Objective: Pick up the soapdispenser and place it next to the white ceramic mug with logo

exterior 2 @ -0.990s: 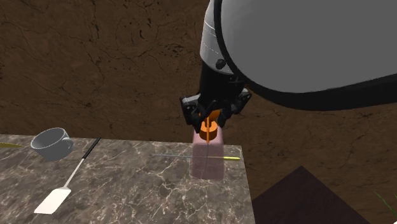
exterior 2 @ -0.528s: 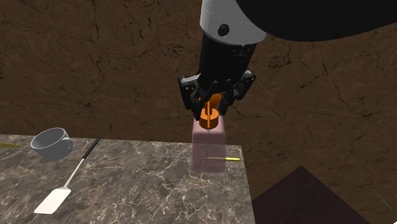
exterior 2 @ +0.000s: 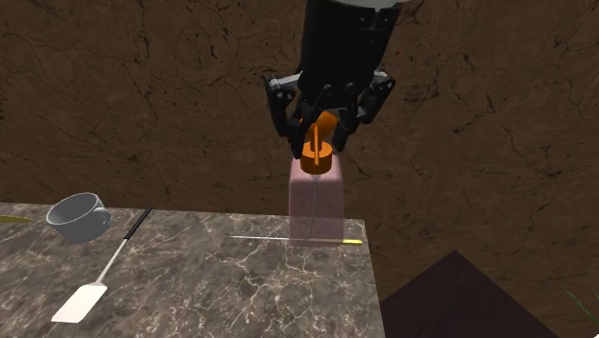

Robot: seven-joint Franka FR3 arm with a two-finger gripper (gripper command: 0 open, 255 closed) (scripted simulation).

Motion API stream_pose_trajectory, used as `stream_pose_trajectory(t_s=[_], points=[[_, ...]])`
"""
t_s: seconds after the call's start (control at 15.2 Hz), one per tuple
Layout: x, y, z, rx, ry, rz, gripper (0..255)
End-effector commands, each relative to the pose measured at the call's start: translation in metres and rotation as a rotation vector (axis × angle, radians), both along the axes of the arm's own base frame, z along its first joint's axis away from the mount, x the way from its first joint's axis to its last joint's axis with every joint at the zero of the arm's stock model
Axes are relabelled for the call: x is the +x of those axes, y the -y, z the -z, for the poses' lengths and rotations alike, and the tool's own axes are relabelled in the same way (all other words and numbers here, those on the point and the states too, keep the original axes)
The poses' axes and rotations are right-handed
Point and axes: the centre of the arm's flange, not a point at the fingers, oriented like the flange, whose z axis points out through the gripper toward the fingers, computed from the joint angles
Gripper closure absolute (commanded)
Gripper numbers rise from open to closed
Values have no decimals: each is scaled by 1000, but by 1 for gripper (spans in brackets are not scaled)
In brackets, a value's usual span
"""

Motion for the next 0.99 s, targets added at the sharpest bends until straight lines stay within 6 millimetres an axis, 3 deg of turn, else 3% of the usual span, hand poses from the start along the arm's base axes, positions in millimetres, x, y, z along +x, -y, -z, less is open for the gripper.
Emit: stream_pose_trajectory(t_s=[0.0, 0.92], points=[[0, 0, -11, 0, 0, 0, 255], [0, 0, -85, 0, 0, 0, 255]])
